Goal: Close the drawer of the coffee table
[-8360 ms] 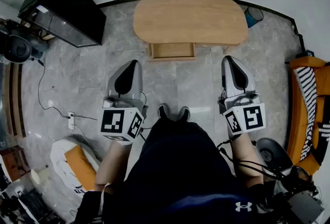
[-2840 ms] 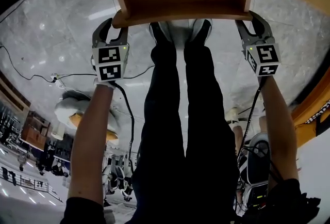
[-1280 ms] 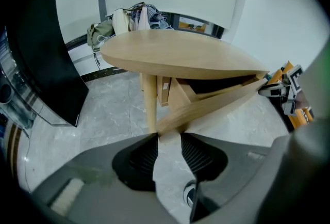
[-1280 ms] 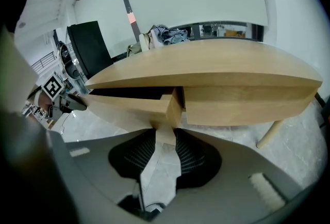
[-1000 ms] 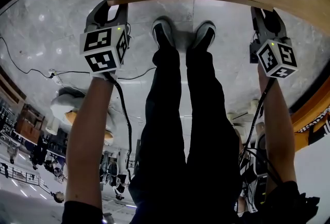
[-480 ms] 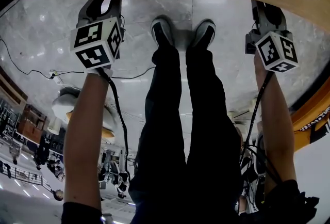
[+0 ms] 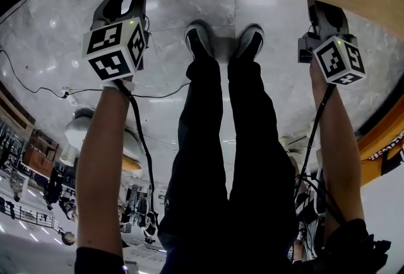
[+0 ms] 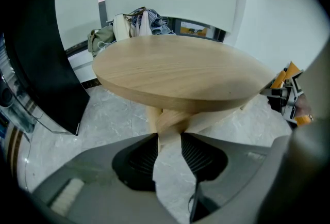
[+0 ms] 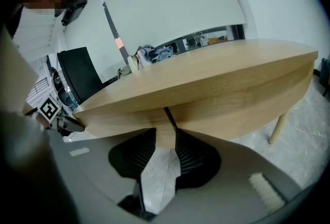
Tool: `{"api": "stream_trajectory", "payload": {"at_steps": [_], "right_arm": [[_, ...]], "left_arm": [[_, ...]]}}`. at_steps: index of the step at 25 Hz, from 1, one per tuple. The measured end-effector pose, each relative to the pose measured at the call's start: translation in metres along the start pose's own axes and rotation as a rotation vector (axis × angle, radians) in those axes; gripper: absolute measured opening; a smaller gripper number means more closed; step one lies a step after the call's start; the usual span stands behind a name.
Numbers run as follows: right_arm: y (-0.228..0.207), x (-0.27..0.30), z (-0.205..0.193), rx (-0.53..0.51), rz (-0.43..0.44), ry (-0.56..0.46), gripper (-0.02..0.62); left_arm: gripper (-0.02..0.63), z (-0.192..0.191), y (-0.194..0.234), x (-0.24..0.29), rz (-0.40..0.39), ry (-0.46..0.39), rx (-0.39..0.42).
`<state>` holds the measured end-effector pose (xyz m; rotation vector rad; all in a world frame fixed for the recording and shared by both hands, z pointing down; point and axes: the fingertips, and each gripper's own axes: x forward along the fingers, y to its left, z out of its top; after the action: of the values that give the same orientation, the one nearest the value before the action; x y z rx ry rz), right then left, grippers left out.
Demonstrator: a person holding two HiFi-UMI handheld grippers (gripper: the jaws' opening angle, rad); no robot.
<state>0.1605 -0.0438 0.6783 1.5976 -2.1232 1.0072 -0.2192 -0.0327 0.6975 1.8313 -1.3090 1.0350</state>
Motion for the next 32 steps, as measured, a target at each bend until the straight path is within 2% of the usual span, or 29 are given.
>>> {"api": "stream_trajectory", "payload": {"at_steps": [6, 13, 15, 19, 22, 25, 29, 32], "right_arm": [[0.009, -0.008, -0.005, -0.007, 0.018, 0.051, 0.135], [0.045, -0.048, -0.012, -0.079, 0.094, 0.167, 0.114], [0.056, -0.062, -0.01, -0.086, 0.118, 0.183, 0.097], [0.085, -0.09, -0.008, -0.089, 0.175, 0.221, 0.057], [0.115, -0.114, 0.005, -0.108, 0.224, 0.235, 0.043], [0.141, -0.147, 0.031, -0.135, 0.242, 0.25, 0.031], [0.164, -0.191, 0.081, -0.149, 0.243, 0.211, 0.003], [0.176, -0.212, 0.134, -0.197, 0.232, 0.147, 0.003]], "left_arm": [[0.15, -0.002, 0.004, -0.001, 0.011, 0.006, 0.042], [0.15, -0.021, 0.017, -0.044, 0.047, 0.043, -0.024], [0.15, -0.021, 0.005, -0.061, 0.02, 0.044, -0.029], [0.15, -0.012, -0.043, -0.098, -0.095, 0.035, -0.036], [0.15, 0.013, -0.076, -0.136, -0.162, -0.015, -0.036], [0.15, 0.048, -0.101, -0.186, -0.202, -0.089, -0.084], [0.15, 0.104, -0.123, -0.257, -0.229, -0.18, -0.114], [0.15, 0.154, -0.13, -0.31, -0.243, -0.274, -0.113]]}}
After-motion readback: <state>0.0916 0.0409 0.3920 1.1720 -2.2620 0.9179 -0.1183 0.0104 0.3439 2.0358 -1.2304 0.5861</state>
